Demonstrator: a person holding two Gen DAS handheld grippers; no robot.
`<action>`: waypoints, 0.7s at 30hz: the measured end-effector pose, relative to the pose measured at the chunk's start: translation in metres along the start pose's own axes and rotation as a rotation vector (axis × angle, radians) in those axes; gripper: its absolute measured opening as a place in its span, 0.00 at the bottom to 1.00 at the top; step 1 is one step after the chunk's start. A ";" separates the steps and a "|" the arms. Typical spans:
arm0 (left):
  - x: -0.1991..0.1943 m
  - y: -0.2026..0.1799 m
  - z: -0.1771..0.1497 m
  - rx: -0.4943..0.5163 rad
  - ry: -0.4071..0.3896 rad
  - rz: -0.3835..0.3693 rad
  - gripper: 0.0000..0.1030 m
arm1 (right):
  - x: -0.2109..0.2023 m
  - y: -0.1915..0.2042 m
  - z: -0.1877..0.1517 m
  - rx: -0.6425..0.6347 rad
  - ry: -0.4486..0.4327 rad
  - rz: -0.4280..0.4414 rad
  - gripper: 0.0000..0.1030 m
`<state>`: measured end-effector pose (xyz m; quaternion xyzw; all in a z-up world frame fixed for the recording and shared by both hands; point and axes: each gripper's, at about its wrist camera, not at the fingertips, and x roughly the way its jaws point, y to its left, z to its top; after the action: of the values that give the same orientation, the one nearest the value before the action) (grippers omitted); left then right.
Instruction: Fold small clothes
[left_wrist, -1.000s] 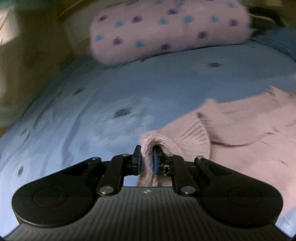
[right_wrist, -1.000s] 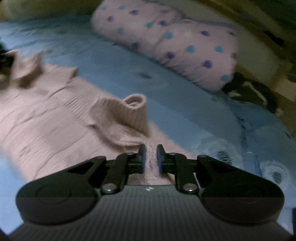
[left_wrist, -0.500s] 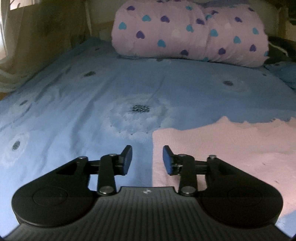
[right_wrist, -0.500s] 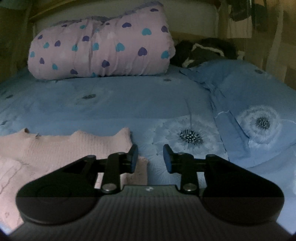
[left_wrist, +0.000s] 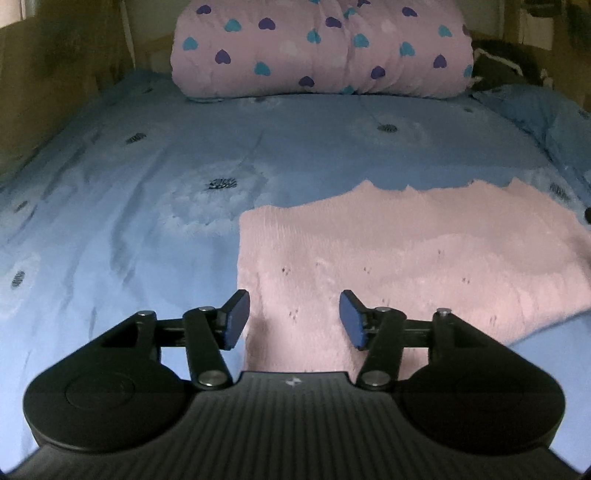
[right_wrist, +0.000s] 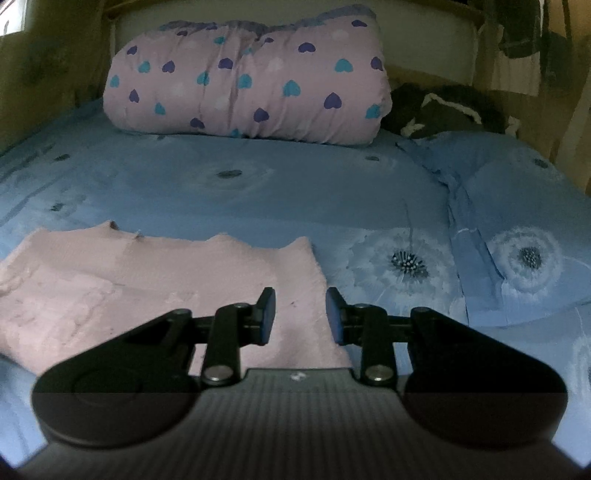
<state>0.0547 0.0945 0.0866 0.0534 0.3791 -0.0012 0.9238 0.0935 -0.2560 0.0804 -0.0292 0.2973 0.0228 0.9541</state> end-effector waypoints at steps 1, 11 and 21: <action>0.000 0.000 -0.003 0.007 0.000 -0.006 0.59 | -0.005 0.001 0.000 0.008 0.008 0.002 0.31; 0.015 0.000 -0.029 0.023 0.007 0.004 0.62 | -0.018 0.017 -0.034 -0.013 0.137 -0.038 0.31; 0.019 0.017 -0.037 -0.104 -0.013 -0.051 0.66 | -0.011 0.003 -0.064 0.116 0.132 -0.116 0.65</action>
<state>0.0434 0.1157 0.0488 -0.0046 0.3739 -0.0054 0.9274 0.0481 -0.2572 0.0338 0.0076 0.3581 -0.0518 0.9322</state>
